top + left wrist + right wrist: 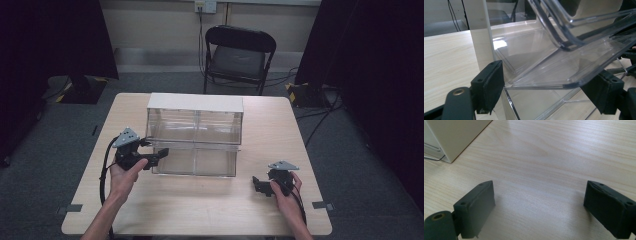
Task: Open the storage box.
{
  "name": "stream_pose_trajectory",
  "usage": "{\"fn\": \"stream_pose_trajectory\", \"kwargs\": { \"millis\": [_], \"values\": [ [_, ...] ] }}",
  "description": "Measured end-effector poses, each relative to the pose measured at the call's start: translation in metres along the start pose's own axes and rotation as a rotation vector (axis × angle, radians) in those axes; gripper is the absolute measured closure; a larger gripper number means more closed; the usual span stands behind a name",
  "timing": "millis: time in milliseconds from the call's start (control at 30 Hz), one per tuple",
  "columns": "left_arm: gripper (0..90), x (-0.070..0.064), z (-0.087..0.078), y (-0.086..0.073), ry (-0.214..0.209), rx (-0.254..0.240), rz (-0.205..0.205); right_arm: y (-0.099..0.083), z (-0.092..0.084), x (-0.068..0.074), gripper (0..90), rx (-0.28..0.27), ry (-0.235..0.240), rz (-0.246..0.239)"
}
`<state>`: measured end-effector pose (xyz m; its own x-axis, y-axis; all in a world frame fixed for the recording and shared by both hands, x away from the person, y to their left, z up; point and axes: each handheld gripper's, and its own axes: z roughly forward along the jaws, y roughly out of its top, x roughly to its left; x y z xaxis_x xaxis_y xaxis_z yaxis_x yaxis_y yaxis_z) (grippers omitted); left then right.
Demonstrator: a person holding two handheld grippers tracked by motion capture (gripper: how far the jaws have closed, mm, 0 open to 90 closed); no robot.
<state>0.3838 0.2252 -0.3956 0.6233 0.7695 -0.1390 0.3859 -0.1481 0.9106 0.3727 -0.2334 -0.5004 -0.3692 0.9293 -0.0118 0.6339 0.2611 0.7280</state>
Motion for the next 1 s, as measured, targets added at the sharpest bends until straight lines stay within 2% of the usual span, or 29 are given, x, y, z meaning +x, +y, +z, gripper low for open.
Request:
{"fn": "stream_pose_trajectory", "kwargs": {
  "millis": [1000],
  "values": [
    [21.7, -0.0006, 0.0003, -0.0005, 0.010, 0.006, -0.001, 0.0000, 0.0000, 0.0000, 9.2, 0.000, 0.000, 0.000]
  ]
}}
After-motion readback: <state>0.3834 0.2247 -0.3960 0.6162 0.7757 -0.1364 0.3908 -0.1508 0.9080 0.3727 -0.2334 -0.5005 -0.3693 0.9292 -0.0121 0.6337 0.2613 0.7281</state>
